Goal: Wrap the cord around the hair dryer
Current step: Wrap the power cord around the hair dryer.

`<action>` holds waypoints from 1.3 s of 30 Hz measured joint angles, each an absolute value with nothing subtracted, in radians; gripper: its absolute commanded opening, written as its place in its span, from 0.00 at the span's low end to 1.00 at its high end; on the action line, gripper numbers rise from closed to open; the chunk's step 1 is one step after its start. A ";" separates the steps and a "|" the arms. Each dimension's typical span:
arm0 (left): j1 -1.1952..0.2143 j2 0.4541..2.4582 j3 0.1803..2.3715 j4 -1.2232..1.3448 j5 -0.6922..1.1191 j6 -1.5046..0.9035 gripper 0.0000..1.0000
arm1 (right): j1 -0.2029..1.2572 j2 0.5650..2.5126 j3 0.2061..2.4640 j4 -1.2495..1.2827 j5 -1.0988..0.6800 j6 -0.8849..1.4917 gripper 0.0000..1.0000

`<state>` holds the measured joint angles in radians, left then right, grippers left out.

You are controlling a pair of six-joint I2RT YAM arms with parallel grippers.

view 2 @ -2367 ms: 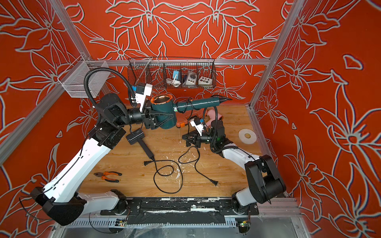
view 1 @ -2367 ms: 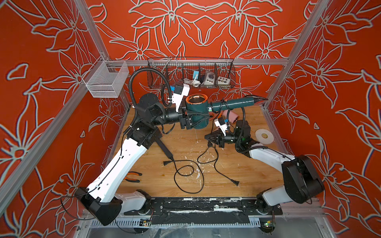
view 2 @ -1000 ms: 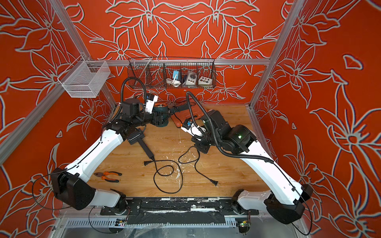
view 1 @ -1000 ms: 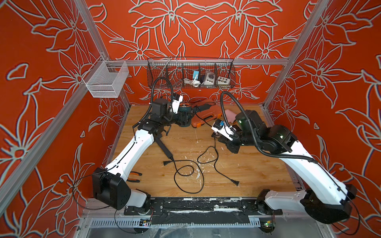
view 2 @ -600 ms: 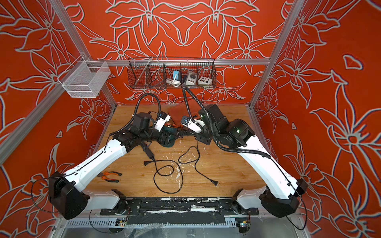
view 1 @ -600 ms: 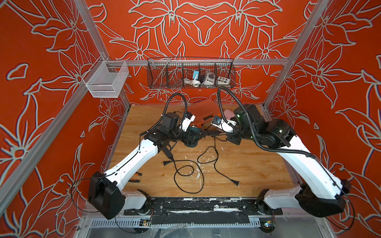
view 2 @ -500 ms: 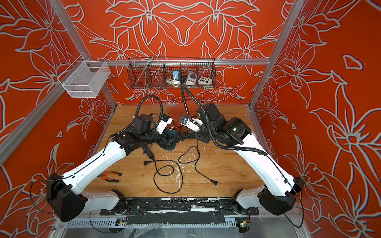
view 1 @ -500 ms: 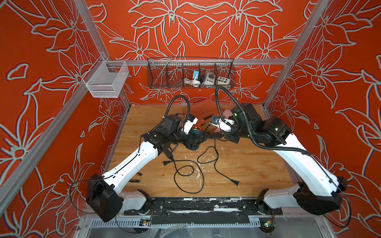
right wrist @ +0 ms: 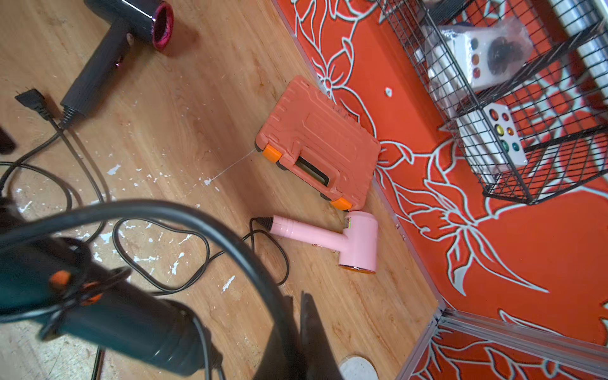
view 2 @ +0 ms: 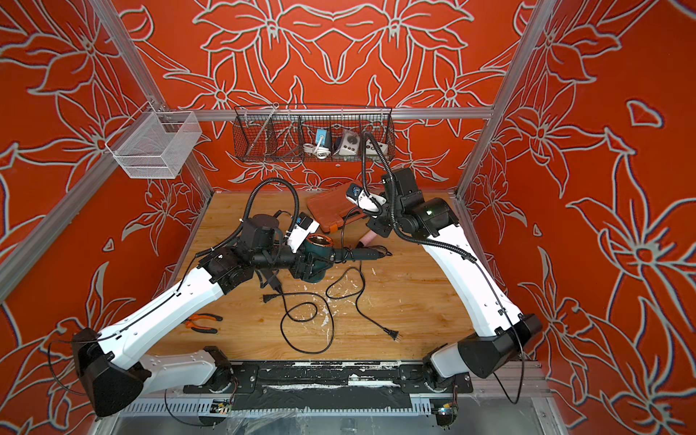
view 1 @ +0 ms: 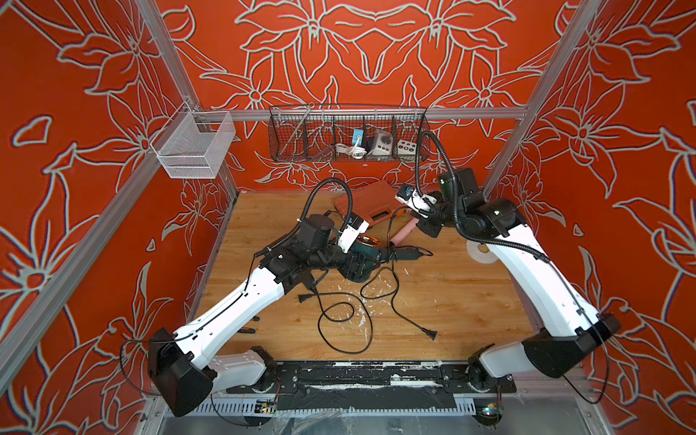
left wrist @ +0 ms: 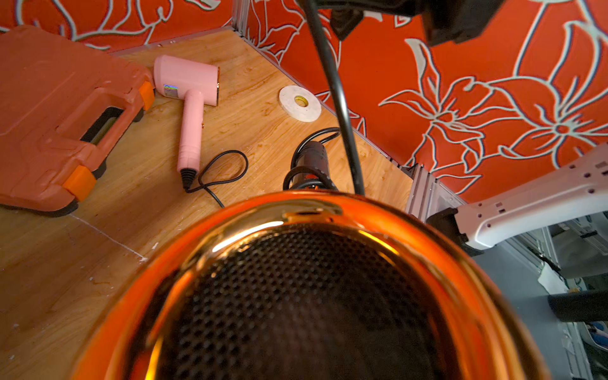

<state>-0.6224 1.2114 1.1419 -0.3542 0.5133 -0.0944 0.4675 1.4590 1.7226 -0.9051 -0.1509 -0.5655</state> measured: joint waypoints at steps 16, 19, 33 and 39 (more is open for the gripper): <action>-0.576 1.165 1.018 -0.131 0.878 -0.130 0.00 | 0.238 1.488 1.375 -0.635 -0.619 -0.416 0.00; -0.533 1.179 1.017 -0.058 0.932 -0.183 0.00 | 0.208 1.475 1.331 -0.570 -0.686 -0.361 0.00; -0.408 1.246 1.006 0.274 1.044 -0.450 0.00 | 0.175 1.410 1.050 -0.212 -0.892 -0.023 0.00; -0.377 1.264 0.965 0.379 1.024 -0.542 0.00 | 0.176 1.332 0.901 -0.053 -0.904 0.153 0.00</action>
